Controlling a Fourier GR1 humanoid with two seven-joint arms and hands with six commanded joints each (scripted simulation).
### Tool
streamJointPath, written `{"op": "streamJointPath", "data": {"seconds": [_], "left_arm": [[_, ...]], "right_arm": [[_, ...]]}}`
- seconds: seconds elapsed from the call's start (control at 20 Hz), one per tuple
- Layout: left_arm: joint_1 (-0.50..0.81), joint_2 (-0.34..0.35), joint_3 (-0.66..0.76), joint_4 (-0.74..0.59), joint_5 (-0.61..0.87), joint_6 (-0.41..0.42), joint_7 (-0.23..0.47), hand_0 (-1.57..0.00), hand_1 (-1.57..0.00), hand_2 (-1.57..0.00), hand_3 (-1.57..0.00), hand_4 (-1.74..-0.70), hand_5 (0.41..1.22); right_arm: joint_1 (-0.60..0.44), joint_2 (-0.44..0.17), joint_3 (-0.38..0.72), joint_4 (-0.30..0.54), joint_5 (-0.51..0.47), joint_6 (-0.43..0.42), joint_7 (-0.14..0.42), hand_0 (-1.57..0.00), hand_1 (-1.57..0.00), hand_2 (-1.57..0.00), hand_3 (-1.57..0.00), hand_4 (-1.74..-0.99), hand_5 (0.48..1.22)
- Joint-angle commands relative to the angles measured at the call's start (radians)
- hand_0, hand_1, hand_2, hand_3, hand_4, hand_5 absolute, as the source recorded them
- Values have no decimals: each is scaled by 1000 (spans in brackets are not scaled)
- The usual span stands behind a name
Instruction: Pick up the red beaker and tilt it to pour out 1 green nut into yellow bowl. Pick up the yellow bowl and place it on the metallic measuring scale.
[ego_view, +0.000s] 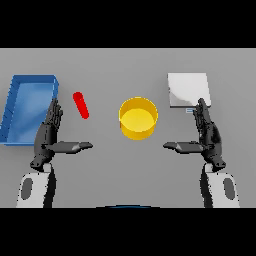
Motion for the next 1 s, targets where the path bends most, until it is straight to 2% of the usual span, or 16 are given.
{"op": "streamJointPath", "data": {"seconds": [0.0,0.25,0.3,0.35,0.4,0.5,0.55,0.75,0.95], "left_arm": [[1,3,3,-1,3,-1,-1,1,1,1,1,-1151,599],[16,33,27,3,32,-27,-11,1,1,1,1,-1151,599],[53,60,2,-37,-5,-36,-34,1,1,1,1,-1151,599],[75,78,-17,-82,-25,-41,-27,1,1,1,1,-1156,599],[95,91,-32,-109,-39,-49,-21,1,1,1,1,-1158,599],[101,105,-41,-133,-46,-54,28,1,1,1,1,-1163,599],[109,111,-46,-140,-54,-57,29,1,1,1,1,-1163,600],[99,115,-65,-133,-83,-59,37,1,1,1,1,-1159,602],[5,86,-73,5,-123,-44,13,1,1,1,1,-1208,615]], "right_arm": [[1,0,0,-1,0,-1,-1,1,1,1,1,-1167,599],[10,-2,4,-18,0,0,-1,1,1,1,1,-1167,599],[45,-41,46,-47,116,-34,-68,1,1,1,1,-1167,599],[76,-59,76,-64,192,-56,-97,1,1,1,1,-1163,595],[99,-58,103,-78,242,-73,-115,1,1,1,1,-1162,594],[109,-67,120,-113,289,-91,-91,1,1,1,1,-1159,590],[112,-69,121,-117,296,-93,-75,1,1,1,1,-1162,591],[131,-58,125,-130,270,-76,-77,1,1,1,1,-1199,603],[109,-67,118,-135,255,-62,-77,1,1,1,1,-1236,623]]}}
